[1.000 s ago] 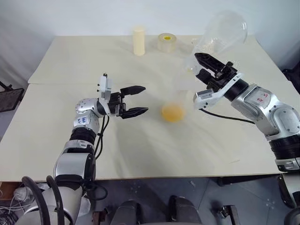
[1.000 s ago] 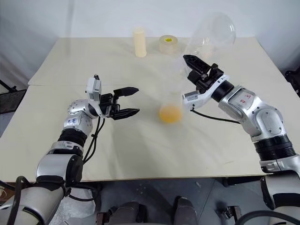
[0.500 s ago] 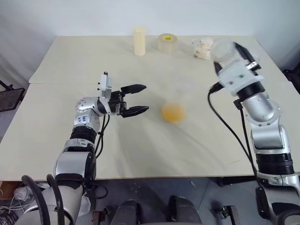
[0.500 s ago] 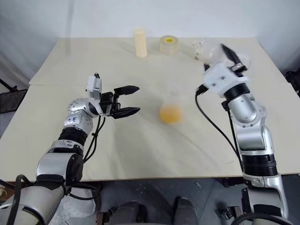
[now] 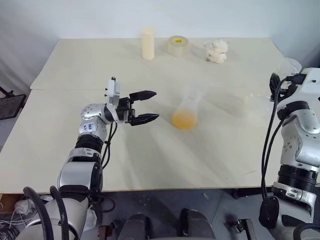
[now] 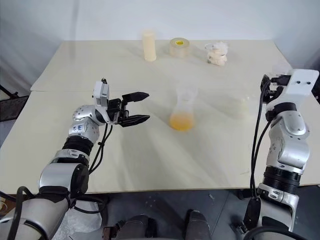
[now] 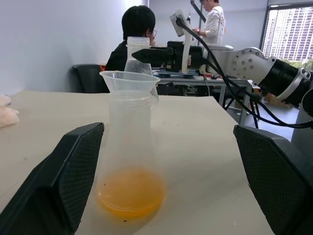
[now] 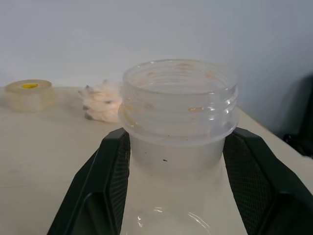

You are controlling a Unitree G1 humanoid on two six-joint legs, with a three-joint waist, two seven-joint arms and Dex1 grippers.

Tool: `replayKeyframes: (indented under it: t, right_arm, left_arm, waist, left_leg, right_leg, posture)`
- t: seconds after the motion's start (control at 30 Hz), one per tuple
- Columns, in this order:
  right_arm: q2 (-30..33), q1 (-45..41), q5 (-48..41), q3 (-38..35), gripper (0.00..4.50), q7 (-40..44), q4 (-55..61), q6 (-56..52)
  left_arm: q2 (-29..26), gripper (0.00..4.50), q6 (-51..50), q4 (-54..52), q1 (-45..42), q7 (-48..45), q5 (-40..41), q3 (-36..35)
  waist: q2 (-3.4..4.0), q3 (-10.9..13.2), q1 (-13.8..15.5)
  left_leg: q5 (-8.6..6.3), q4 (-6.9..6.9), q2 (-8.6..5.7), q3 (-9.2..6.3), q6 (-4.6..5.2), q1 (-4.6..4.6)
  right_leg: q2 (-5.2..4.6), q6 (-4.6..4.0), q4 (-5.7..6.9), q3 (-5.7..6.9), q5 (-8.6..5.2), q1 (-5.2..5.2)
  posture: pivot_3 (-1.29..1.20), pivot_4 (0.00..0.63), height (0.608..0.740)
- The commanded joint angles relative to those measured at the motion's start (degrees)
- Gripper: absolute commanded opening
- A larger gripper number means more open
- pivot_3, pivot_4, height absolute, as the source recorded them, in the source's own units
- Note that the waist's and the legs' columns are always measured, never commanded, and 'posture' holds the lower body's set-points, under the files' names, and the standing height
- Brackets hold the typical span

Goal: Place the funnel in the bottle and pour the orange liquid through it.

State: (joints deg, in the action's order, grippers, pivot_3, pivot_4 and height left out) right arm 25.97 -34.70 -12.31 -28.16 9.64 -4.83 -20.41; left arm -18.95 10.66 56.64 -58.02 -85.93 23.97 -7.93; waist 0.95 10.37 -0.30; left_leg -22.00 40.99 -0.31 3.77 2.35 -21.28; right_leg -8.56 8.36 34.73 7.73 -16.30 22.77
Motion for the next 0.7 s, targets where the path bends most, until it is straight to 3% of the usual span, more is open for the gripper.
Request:
replayKeyframes:
  t: [0.03,0.2,0.4,0.7]
  right_arm:
    - [0.00,1.21,-2.40,-1.82,2.44,-1.04,1.10,0.50]
    - [-0.22,4.09,-2.82,-0.29,2.44,-1.23,2.70,0.80]
    - [-0.60,5.20,-4.33,0.35,4.47,-1.53,5.46,0.55]
    - [1.27,4.47,-4.21,-0.05,4.47,-1.61,5.33,1.29]
  left_arm:
    - [-0.86,4.50,-0.36,-2.37,-0.17,-0.22,-1.15,0.23]
    - [-0.90,4.50,-0.94,-3.47,0.49,0.73,-2.02,0.13]
    - [-0.56,4.50,-4.22,-7.24,1.88,1.75,-0.98,-0.45]
    - [-0.39,4.50,-7.83,-12.65,4.12,4.70,-0.34,-0.69]
  waist:
    - [0.00,0.00,0.00]
    - [0.00,0.00,0.04]
    - [0.01,0.00,0.01]
    - [0.01,0.00,0.06]
  left_leg:
    - [0.00,0.00,0.00,0.00,0.00,0.00]
    - [0.00,0.00,-0.01,0.01,0.00,0.00]
    - [0.00,0.00,0.01,-0.03,0.00,0.02]
    - [0.00,0.01,0.01,-0.06,0.00,0.03]
  right_leg:
    - [0.00,0.00,0.00,0.01,0.00,0.00]
    - [0.00,0.00,0.01,0.00,0.00,0.00]
    - [0.00,0.00,0.02,-0.04,0.00,0.01]
    - [-0.01,0.00,0.02,-0.07,0.00,0.01]
  posture:
    - [0.00,0.150,0.740]
    - [0.00,0.150,0.740]
    - [0.00,0.150,0.740]
    - [0.00,0.150,0.740]
